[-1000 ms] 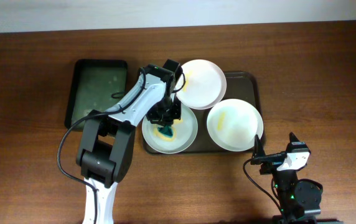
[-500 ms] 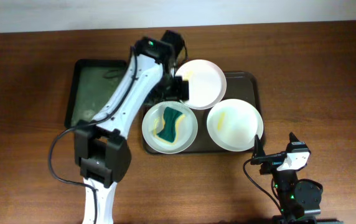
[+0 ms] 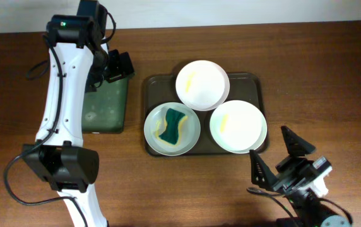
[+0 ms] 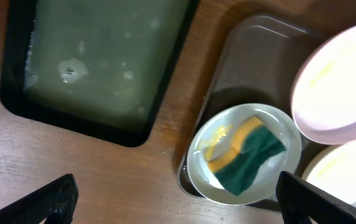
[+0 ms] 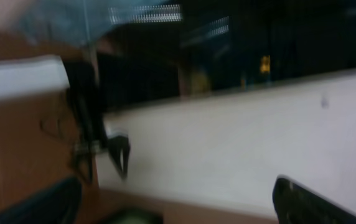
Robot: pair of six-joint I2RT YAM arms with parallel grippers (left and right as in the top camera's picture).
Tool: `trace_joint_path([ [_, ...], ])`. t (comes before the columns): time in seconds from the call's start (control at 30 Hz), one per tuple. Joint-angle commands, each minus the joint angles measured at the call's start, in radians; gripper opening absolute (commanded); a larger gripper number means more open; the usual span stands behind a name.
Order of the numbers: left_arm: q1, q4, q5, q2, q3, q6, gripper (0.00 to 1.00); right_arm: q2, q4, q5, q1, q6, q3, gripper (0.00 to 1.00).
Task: Clean dirty plates on tray and stack at the side
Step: 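Reach the right gripper to the front-left plate rim and grasp it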
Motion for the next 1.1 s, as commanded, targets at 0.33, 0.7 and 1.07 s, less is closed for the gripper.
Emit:
trace_joint_path([
  [0.33,0.012,-0.009,-0.026,-0.002,-0.004,0.010,1.00,1.072,-1.335,-0.211,0.005,-0.366,1.336,0.99],
  [0.7,0.012,-0.008,-0.026,-0.002,-0.004,0.010,1.00,1.564,-1.444,-0.116,0.165,-0.249,1.461,0.58],
  [1.07,0.012,-0.008,-0.026,-0.002,-0.004,0.010,1.00,1.985,-1.376,0.270,0.388,-0.063,1.461,0.69],
])
